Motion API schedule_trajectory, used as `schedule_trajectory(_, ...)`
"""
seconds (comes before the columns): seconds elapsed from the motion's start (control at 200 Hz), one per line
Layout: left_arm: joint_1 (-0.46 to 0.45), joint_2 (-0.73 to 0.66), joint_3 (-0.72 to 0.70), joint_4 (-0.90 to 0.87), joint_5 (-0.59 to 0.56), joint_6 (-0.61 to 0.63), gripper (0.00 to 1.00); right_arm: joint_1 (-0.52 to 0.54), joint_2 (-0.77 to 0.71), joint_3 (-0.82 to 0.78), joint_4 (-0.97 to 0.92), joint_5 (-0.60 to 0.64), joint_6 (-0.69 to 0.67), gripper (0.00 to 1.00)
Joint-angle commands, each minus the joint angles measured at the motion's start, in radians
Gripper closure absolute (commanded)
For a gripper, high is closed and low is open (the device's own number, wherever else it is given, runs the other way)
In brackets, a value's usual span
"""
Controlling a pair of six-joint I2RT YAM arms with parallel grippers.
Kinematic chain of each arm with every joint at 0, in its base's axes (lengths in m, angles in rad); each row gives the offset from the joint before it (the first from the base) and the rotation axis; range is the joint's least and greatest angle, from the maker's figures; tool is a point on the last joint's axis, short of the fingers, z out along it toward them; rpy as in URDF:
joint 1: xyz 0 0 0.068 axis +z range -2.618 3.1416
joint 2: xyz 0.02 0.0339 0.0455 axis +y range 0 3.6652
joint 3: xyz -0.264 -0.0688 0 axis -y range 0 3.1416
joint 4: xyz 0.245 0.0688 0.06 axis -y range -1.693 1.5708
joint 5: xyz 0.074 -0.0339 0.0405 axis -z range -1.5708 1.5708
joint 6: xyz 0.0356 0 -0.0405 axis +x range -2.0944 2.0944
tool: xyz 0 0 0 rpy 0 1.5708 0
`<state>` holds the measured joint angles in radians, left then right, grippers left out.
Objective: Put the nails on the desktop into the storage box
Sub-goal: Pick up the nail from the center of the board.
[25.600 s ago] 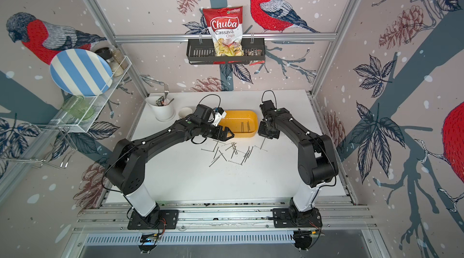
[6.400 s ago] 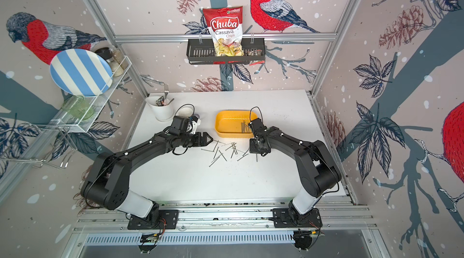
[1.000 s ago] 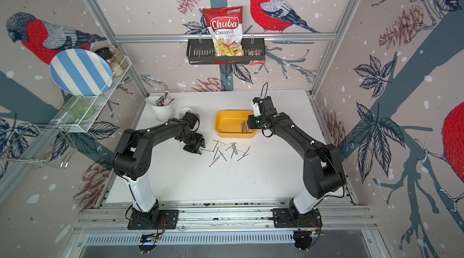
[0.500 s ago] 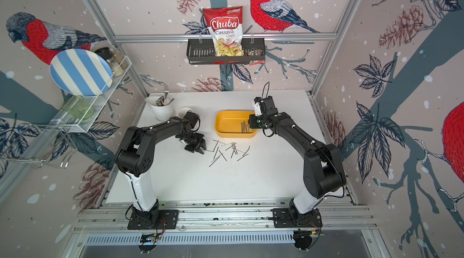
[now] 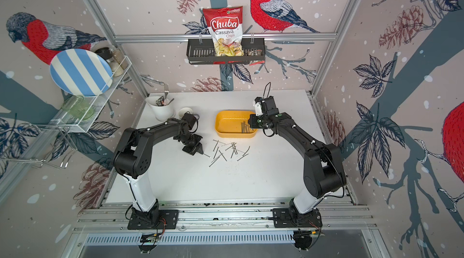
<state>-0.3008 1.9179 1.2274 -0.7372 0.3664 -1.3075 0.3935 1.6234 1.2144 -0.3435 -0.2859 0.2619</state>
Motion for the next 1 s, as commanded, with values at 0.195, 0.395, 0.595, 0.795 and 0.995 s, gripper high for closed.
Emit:
schedule_trajectory(0.195,0.014,0.011,0.120,-0.020,-0.241,0.307,1.00,0.015,-0.061,0.013,0.126,-0.186,0.033,0.61)
schedule_trajectory(0.395,0.026,-0.012,0.116,0.036,-0.169,0.541,1.00,0.047,-0.062,0.071,0.137,-0.156,0.091,0.58)
schedule_trajectory(0.595,0.026,-0.004,0.132,0.051,-0.045,0.695,1.00,0.108,-0.038,0.100,0.154,-0.126,0.135,0.57)
schedule_trajectory(0.795,0.016,0.004,0.227,-0.039,0.064,0.782,1.00,0.104,-0.016,0.132,0.135,-0.174,0.095,0.57)
schedule_trajectory(0.995,-0.022,0.031,0.421,-0.188,0.054,0.852,1.00,0.083,-0.129,-0.037,0.208,-0.174,0.102,0.57)
